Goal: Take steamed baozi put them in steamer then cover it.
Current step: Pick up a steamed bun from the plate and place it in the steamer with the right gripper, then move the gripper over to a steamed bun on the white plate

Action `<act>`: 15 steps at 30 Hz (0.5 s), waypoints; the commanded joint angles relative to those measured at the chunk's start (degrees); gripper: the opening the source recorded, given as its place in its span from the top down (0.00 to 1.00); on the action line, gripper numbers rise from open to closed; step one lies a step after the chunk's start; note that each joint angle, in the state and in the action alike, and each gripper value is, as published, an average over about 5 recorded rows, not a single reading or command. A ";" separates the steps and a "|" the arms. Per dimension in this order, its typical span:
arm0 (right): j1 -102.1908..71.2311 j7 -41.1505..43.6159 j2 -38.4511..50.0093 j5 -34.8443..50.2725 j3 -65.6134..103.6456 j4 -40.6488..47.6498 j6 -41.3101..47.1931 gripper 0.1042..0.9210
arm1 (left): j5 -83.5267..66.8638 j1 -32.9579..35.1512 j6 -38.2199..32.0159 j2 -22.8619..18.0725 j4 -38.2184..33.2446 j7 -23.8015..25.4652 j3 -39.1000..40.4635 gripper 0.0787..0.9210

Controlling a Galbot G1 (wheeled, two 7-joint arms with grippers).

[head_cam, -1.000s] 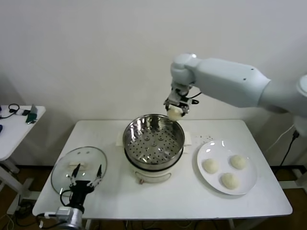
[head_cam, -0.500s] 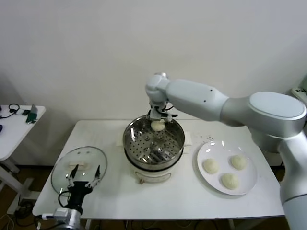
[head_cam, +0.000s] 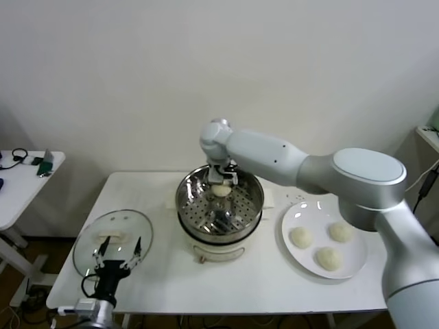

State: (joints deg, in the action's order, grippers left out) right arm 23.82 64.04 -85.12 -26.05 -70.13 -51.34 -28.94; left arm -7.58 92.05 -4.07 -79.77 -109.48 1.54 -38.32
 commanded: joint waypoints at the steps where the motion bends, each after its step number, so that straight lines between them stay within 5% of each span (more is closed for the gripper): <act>1: -1.12 -0.14 -0.88 -0.77 0.30 0.71 -0.42 0.15 | 0.09 -0.04 0.00 -0.08 0.05 0.01 0.09 0.12; 10: 2.64 2.08 2.80 2.35 0.75 -4.23 -0.39 0.12 | 0.25 -0.20 0.03 -0.54 -0.19 -0.01 0.24 0.12; 15: 10.75 4.24 9.08 13.00 -1.89 -12.52 3.73 0.12 | 0.28 -0.09 0.17 -0.71 -0.39 -0.06 0.55 0.12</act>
State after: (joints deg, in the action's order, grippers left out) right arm 30.13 67.01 -79.57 -18.62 -71.28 -58.61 -26.48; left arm -7.33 91.96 -3.95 -80.46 -109.88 1.48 -37.76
